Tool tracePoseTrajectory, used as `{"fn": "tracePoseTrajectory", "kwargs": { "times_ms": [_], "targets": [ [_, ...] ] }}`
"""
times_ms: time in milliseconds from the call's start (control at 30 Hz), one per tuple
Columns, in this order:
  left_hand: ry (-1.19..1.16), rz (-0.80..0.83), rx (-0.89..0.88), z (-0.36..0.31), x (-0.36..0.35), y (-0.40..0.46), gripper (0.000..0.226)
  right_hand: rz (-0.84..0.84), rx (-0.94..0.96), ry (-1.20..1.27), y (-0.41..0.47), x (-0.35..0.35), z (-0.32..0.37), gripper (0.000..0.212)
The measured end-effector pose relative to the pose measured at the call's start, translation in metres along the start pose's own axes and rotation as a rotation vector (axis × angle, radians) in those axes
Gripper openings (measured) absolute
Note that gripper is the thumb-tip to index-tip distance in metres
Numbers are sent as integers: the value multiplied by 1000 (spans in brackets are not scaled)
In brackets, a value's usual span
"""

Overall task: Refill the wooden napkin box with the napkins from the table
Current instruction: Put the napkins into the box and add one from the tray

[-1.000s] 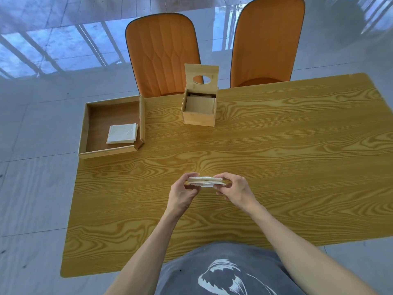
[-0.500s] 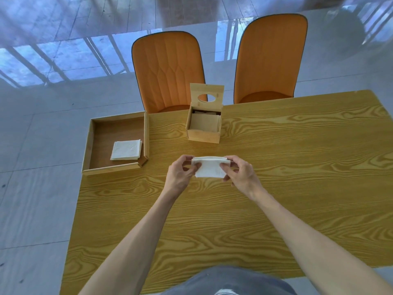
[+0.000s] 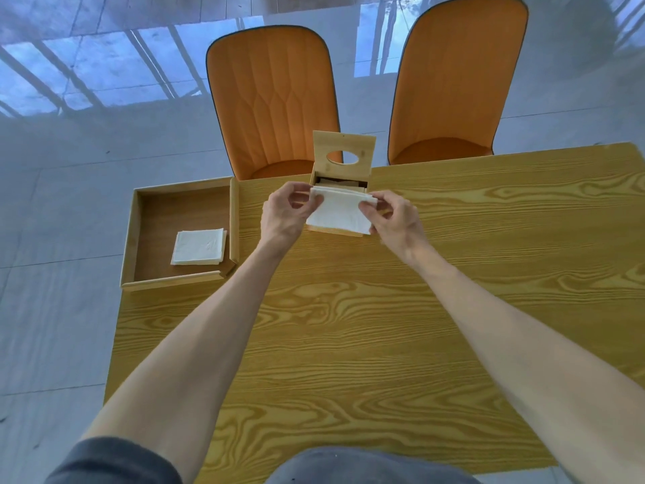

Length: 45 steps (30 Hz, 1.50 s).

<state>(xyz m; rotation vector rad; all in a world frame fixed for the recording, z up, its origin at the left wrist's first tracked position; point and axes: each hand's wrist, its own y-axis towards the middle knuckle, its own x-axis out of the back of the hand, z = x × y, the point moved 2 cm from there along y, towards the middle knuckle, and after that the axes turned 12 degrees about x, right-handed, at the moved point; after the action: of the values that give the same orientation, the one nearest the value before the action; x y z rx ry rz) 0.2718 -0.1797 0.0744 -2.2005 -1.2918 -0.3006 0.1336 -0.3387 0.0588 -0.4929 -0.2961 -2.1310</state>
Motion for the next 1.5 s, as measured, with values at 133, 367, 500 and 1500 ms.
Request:
{"fn": "tracePoseTrajectory", "kwargs": {
  "times_ms": [133, 367, 500, 1500],
  "targets": [
    [-17, -41, 45, -3, -6, 16, 31, -60, -52, 38, 14, -1, -3, 37],
    [-62, -98, 132, -5, -17, 35, 26, -124, -167, 6, 35, -11, -11, 36],
    [-50, -70, 136, -3, -19, 40, 29, -151, -203, -58, 46, -16, -14, 32],
    [304, -304, 183, 6, -42, 45, 43, -114, -103, -526, 65, -28, -14, 32]
  ]
}}
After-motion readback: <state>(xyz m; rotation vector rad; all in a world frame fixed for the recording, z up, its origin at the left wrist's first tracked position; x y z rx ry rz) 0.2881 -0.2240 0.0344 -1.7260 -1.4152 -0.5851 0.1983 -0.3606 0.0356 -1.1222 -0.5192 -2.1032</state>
